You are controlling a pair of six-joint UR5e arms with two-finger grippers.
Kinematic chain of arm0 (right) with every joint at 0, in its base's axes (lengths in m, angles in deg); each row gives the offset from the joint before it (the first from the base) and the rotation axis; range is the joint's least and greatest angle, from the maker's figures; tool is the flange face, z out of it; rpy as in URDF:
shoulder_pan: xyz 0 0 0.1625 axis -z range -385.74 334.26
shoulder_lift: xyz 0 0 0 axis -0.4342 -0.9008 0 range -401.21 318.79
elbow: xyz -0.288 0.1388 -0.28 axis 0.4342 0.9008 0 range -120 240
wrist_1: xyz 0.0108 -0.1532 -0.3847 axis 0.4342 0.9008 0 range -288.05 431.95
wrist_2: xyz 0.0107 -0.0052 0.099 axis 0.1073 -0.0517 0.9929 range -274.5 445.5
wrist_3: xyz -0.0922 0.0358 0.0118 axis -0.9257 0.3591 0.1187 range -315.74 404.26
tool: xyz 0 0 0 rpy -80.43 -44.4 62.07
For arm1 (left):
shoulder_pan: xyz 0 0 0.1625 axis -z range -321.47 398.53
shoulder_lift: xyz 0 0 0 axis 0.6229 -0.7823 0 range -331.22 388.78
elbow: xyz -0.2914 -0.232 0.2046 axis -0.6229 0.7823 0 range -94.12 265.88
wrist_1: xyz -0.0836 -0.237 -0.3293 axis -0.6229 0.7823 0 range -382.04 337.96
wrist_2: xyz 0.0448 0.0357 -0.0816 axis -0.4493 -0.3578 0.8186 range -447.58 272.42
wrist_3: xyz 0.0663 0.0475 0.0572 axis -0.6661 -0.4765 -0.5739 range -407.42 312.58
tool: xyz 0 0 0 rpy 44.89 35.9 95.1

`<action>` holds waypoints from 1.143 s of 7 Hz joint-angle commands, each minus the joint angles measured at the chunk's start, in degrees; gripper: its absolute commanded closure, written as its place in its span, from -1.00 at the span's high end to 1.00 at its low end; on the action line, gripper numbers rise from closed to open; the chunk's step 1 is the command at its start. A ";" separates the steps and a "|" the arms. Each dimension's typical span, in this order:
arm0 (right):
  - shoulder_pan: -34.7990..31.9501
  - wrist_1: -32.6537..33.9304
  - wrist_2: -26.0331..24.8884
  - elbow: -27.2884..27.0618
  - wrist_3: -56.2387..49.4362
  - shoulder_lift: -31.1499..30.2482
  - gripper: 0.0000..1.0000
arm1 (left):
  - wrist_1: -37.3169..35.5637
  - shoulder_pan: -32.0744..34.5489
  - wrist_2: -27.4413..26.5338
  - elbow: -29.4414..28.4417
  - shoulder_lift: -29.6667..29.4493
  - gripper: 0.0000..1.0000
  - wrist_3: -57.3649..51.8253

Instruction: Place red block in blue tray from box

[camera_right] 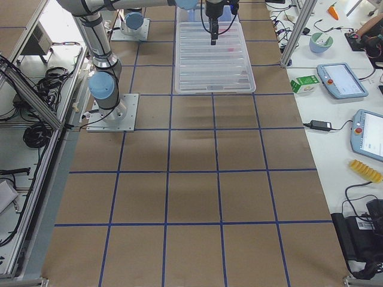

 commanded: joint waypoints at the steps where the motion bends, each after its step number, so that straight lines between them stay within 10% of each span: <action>1: 1.29 -0.17 -0.18 -0.26 -2.42 0.32 1.00 | -12.90 -0.44 0.38 5.85 -6.02 -1.00 1.17; 3: 6.72 -0.09 -6.40 0.35 -9.89 0.24 1.00 | -13.56 -0.79 0.30 7.01 -8.40 -1.00 1.53; 4: 13.02 -1.65 -6.08 0.27 -13.40 0.24 1.00 | -13.56 -0.79 -0.05 7.02 -8.76 -0.30 1.27; 8: 25.91 -0.30 -4.59 -6.20 -26.78 0.76 1.00 | -6.50 0.25 -1.54 1.07 -3.78 0.85 1.97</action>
